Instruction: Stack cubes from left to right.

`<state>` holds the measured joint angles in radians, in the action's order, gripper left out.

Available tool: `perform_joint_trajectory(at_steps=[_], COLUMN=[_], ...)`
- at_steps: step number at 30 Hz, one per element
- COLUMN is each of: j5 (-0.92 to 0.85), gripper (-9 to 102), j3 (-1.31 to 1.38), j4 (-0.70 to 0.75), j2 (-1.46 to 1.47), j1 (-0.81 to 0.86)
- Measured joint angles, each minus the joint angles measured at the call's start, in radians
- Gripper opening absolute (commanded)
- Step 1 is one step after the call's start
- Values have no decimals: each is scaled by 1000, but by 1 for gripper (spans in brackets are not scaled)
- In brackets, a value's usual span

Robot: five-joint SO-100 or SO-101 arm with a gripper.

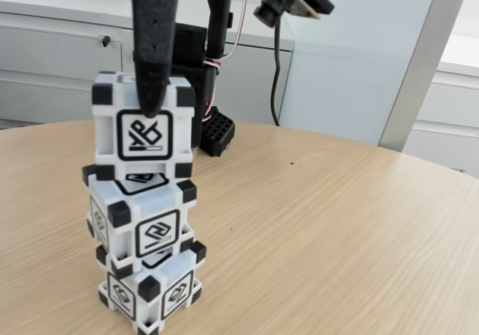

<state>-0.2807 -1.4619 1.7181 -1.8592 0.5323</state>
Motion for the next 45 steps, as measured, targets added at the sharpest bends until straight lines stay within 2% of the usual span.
perform_joint_trajectory(at_steps=[12, 32, 39, 42, 45], j5=[2, 9, 3, -2, -11], gripper=[32, 32, 32, 30, 20], j3=[0, 0, 0, 0, 0], j4=[0, 0, 0, 0, 0], j2=[-2, -8, -149, -207, -245], j1=[-2, -2, -9, -8, -9])
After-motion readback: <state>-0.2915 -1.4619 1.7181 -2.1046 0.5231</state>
